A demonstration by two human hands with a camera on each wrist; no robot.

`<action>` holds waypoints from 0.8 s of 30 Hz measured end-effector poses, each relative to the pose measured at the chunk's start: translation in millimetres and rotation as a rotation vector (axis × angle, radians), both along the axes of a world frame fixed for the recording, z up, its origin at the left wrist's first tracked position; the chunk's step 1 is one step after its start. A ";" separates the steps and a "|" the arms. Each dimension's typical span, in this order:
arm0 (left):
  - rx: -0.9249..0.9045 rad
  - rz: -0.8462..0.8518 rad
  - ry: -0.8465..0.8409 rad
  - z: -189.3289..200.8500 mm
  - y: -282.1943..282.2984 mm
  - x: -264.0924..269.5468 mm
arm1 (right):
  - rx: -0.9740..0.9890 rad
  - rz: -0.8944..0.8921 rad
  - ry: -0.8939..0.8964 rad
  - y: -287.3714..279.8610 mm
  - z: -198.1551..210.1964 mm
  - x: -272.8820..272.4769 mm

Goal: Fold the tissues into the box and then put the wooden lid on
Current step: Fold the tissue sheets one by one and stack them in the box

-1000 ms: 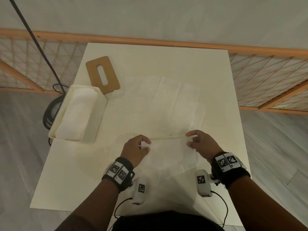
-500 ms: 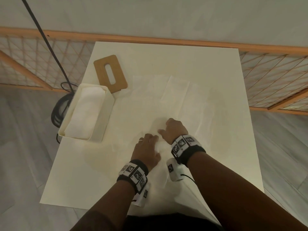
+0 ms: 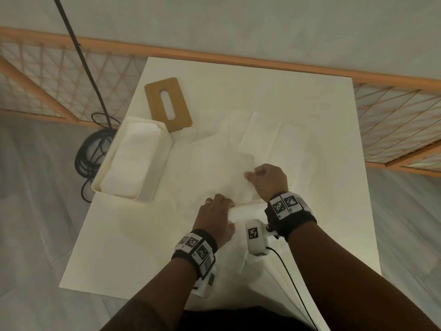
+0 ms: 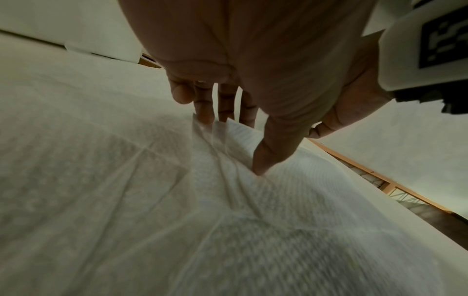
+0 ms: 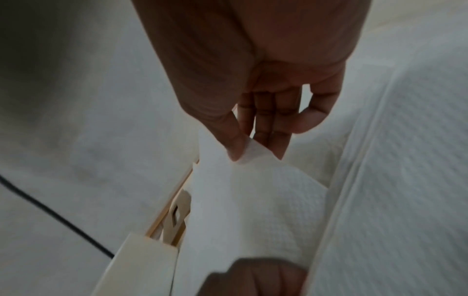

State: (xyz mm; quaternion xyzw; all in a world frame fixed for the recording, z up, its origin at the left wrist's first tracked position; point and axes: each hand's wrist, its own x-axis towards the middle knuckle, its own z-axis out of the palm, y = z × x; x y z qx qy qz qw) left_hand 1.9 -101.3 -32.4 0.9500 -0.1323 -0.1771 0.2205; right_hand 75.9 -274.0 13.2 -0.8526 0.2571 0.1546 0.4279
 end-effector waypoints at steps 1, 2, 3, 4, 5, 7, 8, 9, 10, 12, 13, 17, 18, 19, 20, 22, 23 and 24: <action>0.000 -0.001 -0.001 -0.4 1.2 0.1 | 0.023 -0.028 -0.022 -4.1 2.5 0.6; 0.003 -0.003 0.000 0.0 2.4 0.5 | 0.040 -0.053 -0.042 -7.6 6.3 0.9; 0.011 -0.009 -0.002 0.8 3.8 0.9 | 0.049 -0.074 -0.057 -11.4 9.2 1.5; 0.022 -0.019 -0.002 1.8 4.9 1.3 | 0.053 -0.086 -0.067 -14.8 12.7 1.5; 0.029 -0.027 0.000 3.0 6.1 1.5 | 0.050 -0.093 -0.075 -18.3 15.0 1.1; 0.023 -0.018 0.006 6.0 7.7 2.1 | 0.041 -0.129 -0.096 -25.3 19.1 -0.1; 0.005 0.001 -0.007 7.7 8.2 2.9 | 0.051 -0.163 -0.111 -28.3 22.2 -0.6; -0.024 0.027 -0.046 9.9 8.5 4.0 | 0.075 -0.201 -0.129 -31.2 25.5 -1.1; -0.052 0.059 -0.104 11.8 7.9 6.0 | 0.123 -0.237 -0.144 -33.2 30.7 -1.8; -0.100 0.120 -0.204 16.6 3.7 11.5 | 0.289 -0.286 -0.182 -34.7 43.5 -3.6; -0.114 0.131 -0.216 19.8 0.6 15.7 | 0.395 -0.307 -0.198 -34.7 50.8 -4.6; -0.219 0.031 -0.182 33.6 -13.2 35.7 | 0.872 -0.424 -0.185 -35.7 79.1 -9.6; -0.293 0.018 -0.149 38.5 -16.6 39.4 | 0.971 -0.457 -0.176 -37.6 84.5 -11.1; -0.389 0.023 -0.097 43.6 -20.0 41.6 | 1.052 -0.483 -0.168 -41.1 89.2 -12.6; -0.474 0.048 -0.044 49.8 -23.2 41.8 | 1.117 -0.495 -0.162 -44.9 93.7 -14.2; -0.598 0.181 0.000 63.8 -29.0 40.3 | 1.137 -0.467 -0.164 -54.6 97.4 -17.5; -0.700 0.296 0.062 71.2 -31.4 38.8 | 1.050 -0.441 -0.180 -60.2 94.4 -18.8; -0.840 0.416 0.173 79.7 -32.6 37.3 | 0.916 -0.418 -0.200 -65.3 89.2 -20.8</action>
